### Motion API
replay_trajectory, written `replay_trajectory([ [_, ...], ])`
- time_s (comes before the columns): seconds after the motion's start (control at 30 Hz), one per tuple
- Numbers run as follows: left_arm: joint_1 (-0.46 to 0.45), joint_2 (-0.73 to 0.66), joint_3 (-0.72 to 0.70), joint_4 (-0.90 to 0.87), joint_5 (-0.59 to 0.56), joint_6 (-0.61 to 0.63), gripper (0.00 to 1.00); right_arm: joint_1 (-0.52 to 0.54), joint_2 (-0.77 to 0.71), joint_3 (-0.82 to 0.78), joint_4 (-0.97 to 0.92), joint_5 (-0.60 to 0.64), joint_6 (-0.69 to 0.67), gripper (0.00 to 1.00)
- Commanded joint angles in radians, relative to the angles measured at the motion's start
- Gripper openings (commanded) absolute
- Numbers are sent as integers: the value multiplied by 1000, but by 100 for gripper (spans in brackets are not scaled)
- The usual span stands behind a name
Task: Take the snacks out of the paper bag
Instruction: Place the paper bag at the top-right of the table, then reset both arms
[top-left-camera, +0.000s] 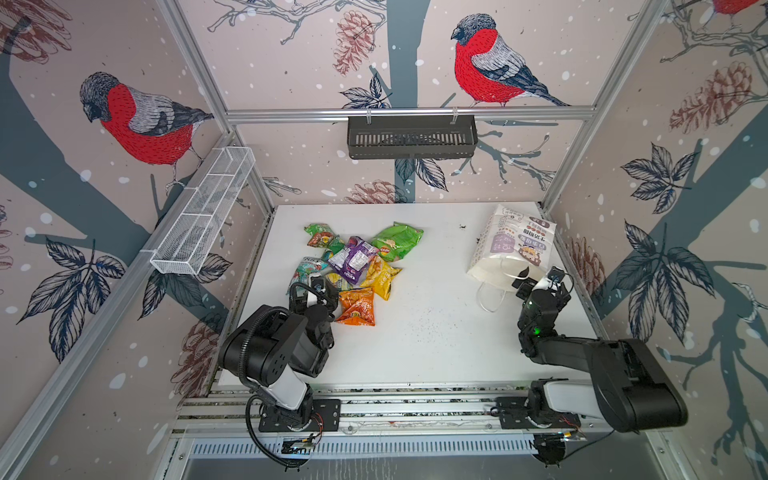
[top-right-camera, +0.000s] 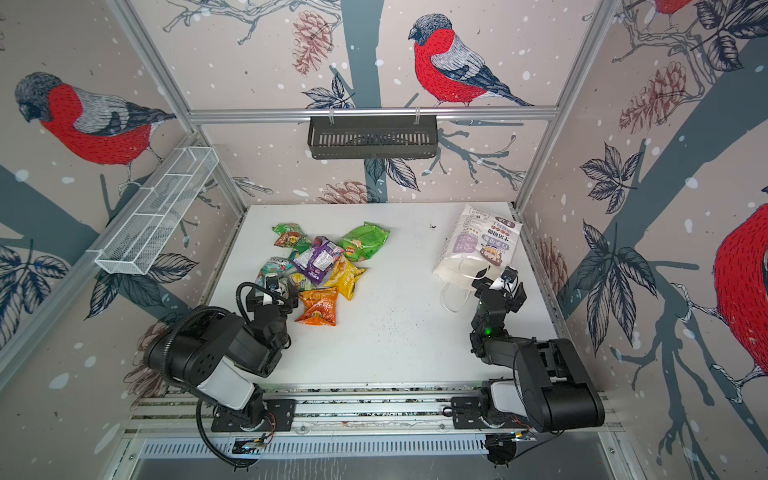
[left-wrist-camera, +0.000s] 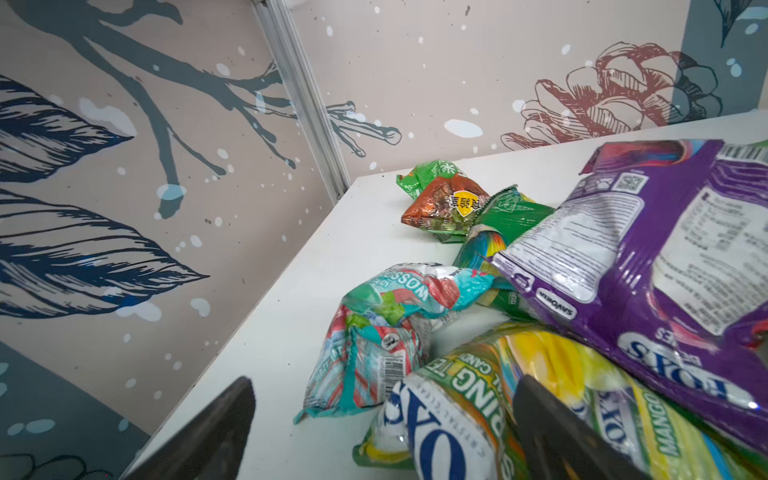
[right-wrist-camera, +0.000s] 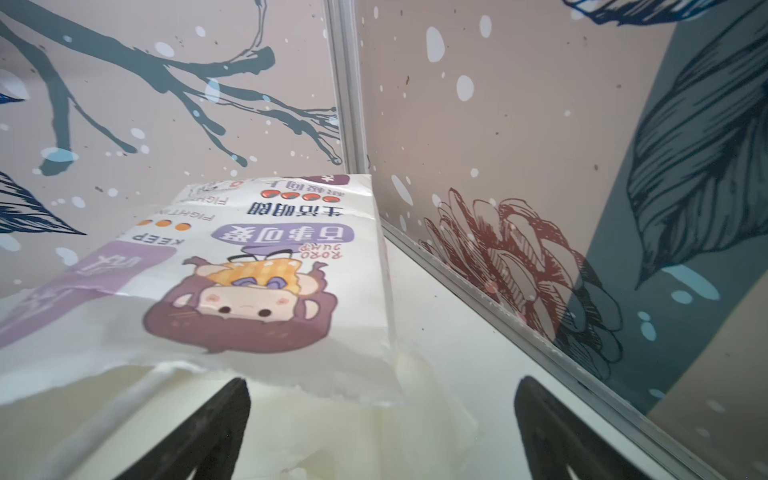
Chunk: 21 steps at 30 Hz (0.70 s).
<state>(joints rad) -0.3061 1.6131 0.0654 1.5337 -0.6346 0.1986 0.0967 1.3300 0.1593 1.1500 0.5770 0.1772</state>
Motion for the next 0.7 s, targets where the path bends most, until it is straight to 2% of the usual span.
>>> replay_trajectory([
  [0.0, 6, 5, -3, 270, -7, 5, 97, -55, 44, -22, 146, -68, 13, 100],
  [0.1, 7, 2, -5, 270, 0, 5, 97, -97, 66, -26, 148, -112, 53, 100],
  [0.37, 49, -4, -25, 269, 112, -27, 97, -89, 139, -26, 213, -262, -13, 100],
  [0.43, 70, -3, -31, 267, 152, -46, 97, -78, 201, -21, 292, -270, -46, 100],
  [0.53, 103, 43, -11, 270, 206, -64, 97, -63, 186, -5, 233, -232, -43, 100],
  [0.67, 138, -7, 45, 98, 264, -98, 97, -45, 208, 18, 225, -202, -60, 100],
])
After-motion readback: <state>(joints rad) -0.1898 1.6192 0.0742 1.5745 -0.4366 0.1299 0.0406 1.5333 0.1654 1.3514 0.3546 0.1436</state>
